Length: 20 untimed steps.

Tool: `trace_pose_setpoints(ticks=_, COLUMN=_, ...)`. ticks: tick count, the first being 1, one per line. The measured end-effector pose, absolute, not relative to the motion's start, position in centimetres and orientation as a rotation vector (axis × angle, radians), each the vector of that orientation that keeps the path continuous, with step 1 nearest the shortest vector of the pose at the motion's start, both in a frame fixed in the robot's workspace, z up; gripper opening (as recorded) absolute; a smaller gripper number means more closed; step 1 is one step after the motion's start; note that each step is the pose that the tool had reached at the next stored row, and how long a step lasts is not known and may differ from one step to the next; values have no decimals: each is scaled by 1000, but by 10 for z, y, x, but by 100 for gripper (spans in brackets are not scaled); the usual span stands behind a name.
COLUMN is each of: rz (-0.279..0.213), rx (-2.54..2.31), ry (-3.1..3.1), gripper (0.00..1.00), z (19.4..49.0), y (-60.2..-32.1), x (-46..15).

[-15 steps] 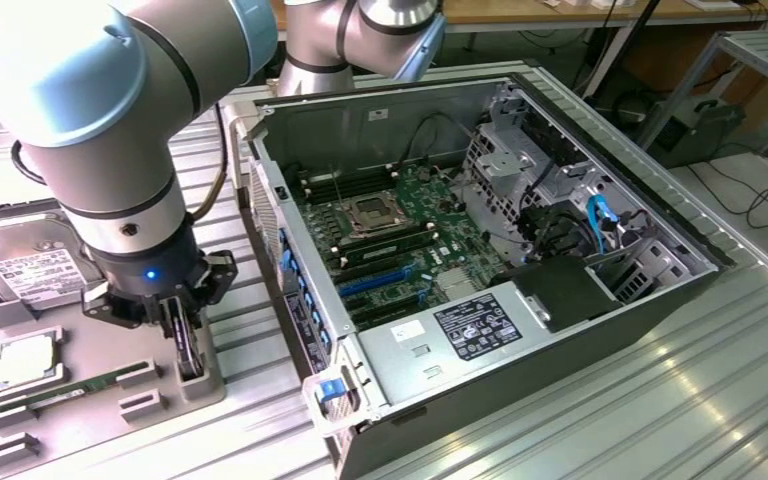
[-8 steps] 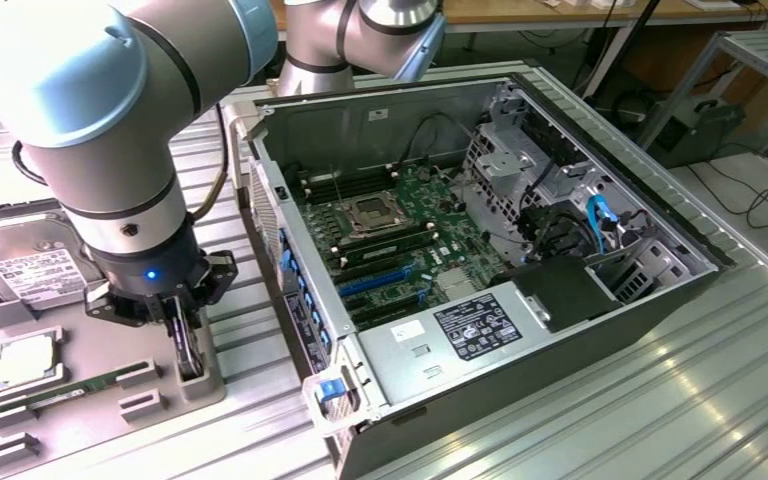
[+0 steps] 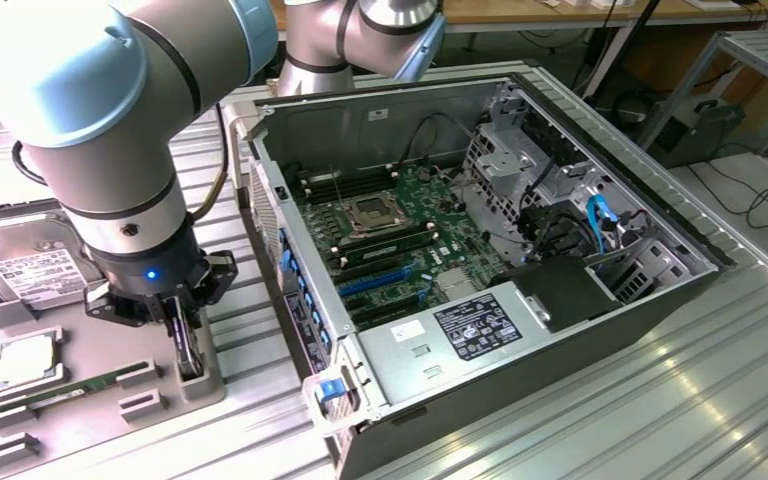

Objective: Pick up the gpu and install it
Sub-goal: 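Pick up the gpu and move the gpu toward the slot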

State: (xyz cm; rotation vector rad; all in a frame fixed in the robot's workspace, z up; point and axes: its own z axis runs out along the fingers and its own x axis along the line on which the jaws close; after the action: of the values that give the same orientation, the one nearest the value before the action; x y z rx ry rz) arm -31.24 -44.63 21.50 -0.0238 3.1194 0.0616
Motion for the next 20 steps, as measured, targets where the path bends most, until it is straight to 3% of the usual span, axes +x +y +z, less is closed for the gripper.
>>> trace_pose_setpoints(ticks=10, rz=61, rx=-24, ry=3119, gripper=28, z=219, y=-446, x=-312)
trace_pose_setpoints(ticks=20, rz=61, rx=-24, ry=3119, gripper=28, z=245, y=-446, x=-312)
